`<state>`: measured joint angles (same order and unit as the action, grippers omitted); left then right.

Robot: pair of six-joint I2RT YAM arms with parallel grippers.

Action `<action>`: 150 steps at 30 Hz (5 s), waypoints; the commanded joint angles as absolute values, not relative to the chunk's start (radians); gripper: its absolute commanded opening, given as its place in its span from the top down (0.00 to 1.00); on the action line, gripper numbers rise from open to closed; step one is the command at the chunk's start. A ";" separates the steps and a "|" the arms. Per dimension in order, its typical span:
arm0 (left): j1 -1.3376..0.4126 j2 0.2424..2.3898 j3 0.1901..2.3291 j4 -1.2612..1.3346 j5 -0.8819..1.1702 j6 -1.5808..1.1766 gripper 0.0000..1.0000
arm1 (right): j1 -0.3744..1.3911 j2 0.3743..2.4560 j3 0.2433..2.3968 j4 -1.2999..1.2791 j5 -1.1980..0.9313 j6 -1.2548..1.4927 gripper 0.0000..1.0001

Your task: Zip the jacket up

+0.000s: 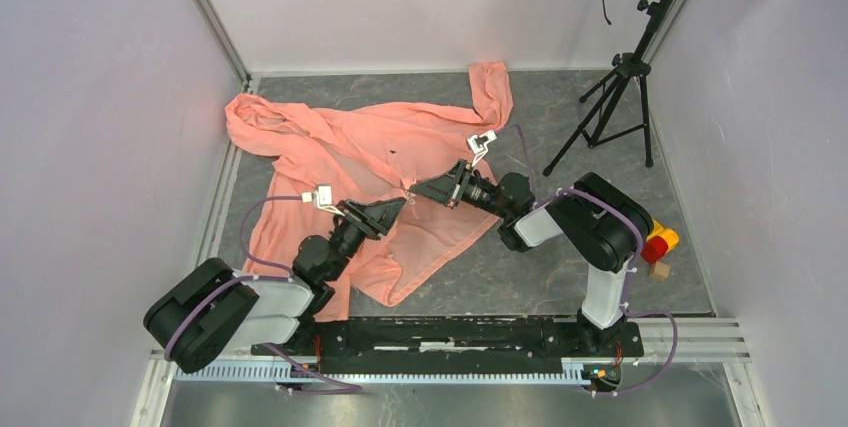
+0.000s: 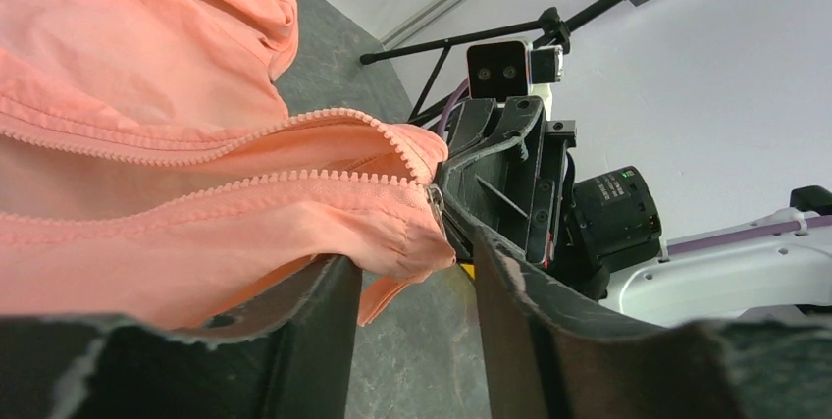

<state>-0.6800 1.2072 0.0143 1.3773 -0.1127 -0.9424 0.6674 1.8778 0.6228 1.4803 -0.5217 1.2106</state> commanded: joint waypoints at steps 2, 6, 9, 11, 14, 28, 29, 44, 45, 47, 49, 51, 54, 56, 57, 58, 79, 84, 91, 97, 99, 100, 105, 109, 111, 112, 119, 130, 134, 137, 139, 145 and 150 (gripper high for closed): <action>-0.675 1.205 0.054 1.372 -0.141 -0.998 0.55 | 0.667 1.842 0.617 1.961 -0.523 1.208 1.00; -0.675 1.238 0.044 1.423 -0.150 -0.996 0.60 | 0.667 1.842 0.617 1.961 -0.524 1.207 1.00; -0.675 1.261 0.055 1.438 -0.121 -0.990 0.65 | 0.667 1.844 0.617 1.961 -0.522 1.209 1.00; -0.675 1.272 0.055 1.445 -0.115 -0.986 0.68 | 0.667 1.845 0.615 1.961 -0.519 1.209 1.00; -0.675 1.296 0.055 1.478 -0.097 -0.964 0.72 | 0.667 1.850 0.617 1.962 -0.517 1.212 1.00; -0.676 1.523 0.119 1.504 0.128 -0.907 0.98 | 0.687 1.925 0.642 1.960 -0.470 1.291 1.00; -0.676 1.537 0.131 1.509 0.154 -0.916 0.98 | 0.689 1.936 0.646 1.962 -0.468 1.300 1.00; -0.672 1.528 0.155 1.283 0.152 -1.015 0.98 | 0.629 1.899 0.460 1.786 -0.585 1.233 0.56; -0.672 1.516 0.158 1.247 0.160 -1.018 0.98 | 0.621 1.872 0.434 1.747 -0.596 1.197 0.52; -0.672 1.495 0.162 1.185 0.167 -1.025 0.98 | 0.606 1.822 0.387 1.646 -0.626 1.136 0.42; -0.672 1.472 0.169 1.099 0.167 -1.036 0.98 | 0.601 1.785 0.371 1.528 -0.673 1.071 0.29; -0.672 1.458 0.197 0.997 0.195 -1.030 0.98 | 0.598 1.756 0.344 1.486 -0.702 1.043 0.23; -0.672 1.456 0.185 1.002 0.206 -1.048 0.98 | 0.591 1.717 0.296 1.454 -0.703 1.007 0.22; -0.671 1.459 0.160 1.041 0.201 -1.060 0.98 | 0.591 1.707 0.282 1.447 -0.696 0.994 0.24; -0.672 1.460 0.151 1.054 0.200 -1.060 0.98 | 0.589 1.710 0.269 1.477 -0.688 1.010 0.25; -0.672 1.465 0.144 1.068 0.201 -1.061 0.98 | 0.589 1.714 0.259 1.495 -0.677 1.020 0.25; -0.672 1.702 0.118 1.399 0.245 -1.167 0.98 | 0.679 1.620 0.403 0.765 -0.525 0.404 0.37; -0.672 1.687 0.106 1.404 0.240 -1.161 0.98 | 0.704 1.624 0.386 0.875 -0.458 0.352 0.34; -0.668 1.673 0.103 1.408 0.221 -1.152 0.98 | 0.724 1.661 0.387 0.946 -0.424 0.310 0.40; -0.663 1.676 0.103 1.429 0.221 -1.150 0.98 | 0.754 1.691 0.394 0.994 -0.408 0.303 0.51; -0.661 1.671 0.101 1.430 0.221 -1.149 0.98 | 0.755 1.700 0.401 0.994 -0.410 0.304 0.51; -0.659 1.669 0.100 1.431 0.220 -1.149 0.98 | 0.754 1.707 0.408 0.993 -0.417 0.305 0.50; -0.658 1.660 0.104 1.423 0.223 -1.150 0.98 | 0.756 1.738 0.430 0.994 -0.424 0.321 0.50; -0.658 1.661 0.106 1.423 0.224 -1.151 0.98 | 0.759 1.750 0.443 1.008 -0.441 0.333 0.55; -0.659 1.666 0.107 1.423 0.224 -1.151 0.98 | 0.759 1.746 0.437 1.033 -0.454 0.348 0.60; -0.658 1.671 0.108 1.423 0.225 -1.149 0.98 | 0.760 1.744 0.431 1.046 -0.458 0.359 0.64; -0.658 1.681 0.110 1.433 0.221 -1.146 0.98 | 0.761 1.736 0.372 1.192 -0.511 0.471 0.97; -0.660 1.609 0.107 1.344 0.174 -1.079 0.98 | 0.759 1.656 0.357 1.016 -0.555 0.721 1.00; -0.663 1.612 0.106 1.344 0.169 -1.071 0.98 | 0.758 1.613 0.377 0.985 -0.585 0.853 1.00; -0.667 1.610 0.098 1.350 0.158 -1.072 0.98 | 0.757 1.555 0.371 0.967 -0.552 0.895 1.00; -0.677 1.600 0.098 1.338 0.147 -1.066 0.98 | 0.758 1.519 0.404 0.879 -0.530 0.874 1.00; -0.743 1.551 0.111 1.237 0.082 -1.033 0.98 | 0.756 1.511 0.552 0.653 -0.438 0.807 1.00; -0.790 1.481 0.117 1.138 0.005 -0.994 0.98 | 0.756 1.601 0.672 0.623 -0.445 0.856 1.00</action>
